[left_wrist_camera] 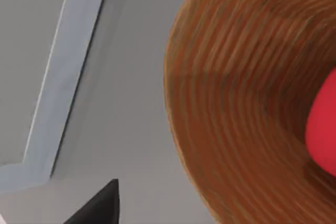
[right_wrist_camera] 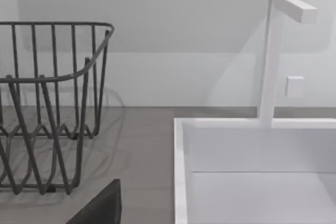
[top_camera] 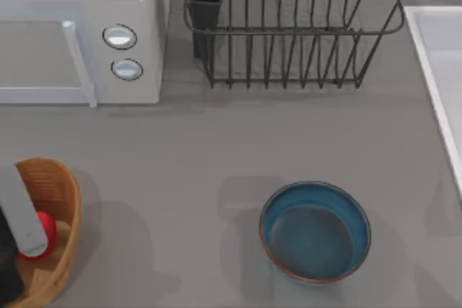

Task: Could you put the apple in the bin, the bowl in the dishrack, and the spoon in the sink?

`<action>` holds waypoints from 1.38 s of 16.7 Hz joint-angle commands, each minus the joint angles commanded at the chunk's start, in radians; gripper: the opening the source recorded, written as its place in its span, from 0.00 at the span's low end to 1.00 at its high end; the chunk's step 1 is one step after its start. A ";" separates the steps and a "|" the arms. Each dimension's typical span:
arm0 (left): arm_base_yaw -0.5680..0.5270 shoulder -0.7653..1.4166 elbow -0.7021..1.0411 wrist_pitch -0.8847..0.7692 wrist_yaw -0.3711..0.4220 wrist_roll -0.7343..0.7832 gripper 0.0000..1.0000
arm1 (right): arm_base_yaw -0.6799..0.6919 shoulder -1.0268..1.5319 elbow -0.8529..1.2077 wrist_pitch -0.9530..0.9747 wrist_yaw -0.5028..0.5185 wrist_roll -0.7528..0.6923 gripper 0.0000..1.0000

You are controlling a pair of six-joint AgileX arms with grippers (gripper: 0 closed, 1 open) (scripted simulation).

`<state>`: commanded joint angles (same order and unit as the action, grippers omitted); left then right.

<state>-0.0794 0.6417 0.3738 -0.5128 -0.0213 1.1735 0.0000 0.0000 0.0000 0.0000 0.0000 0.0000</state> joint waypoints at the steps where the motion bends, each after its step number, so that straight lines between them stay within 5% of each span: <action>1: 0.008 -0.056 -0.046 0.043 0.001 -0.143 1.00 | 0.000 0.000 0.000 0.000 0.000 0.000 1.00; 6: 0.043 -0.338 -0.238 0.265 0.009 -0.739 1.00 | 0.000 0.000 0.000 0.000 0.000 0.000 1.00; 11: 0.071 -0.569 -0.348 0.452 0.019 -1.085 1.00 | 0.000 0.000 0.000 0.000 0.000 0.000 1.00; 23: 0.079 -0.642 -0.374 0.513 0.021 -1.174 1.00 | 0.027 0.064 0.064 -0.057 0.002 0.028 1.00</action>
<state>0.0000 0.0000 0.0000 0.0000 0.0000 0.0000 0.0273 0.0643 0.0638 -0.0568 0.0022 0.0280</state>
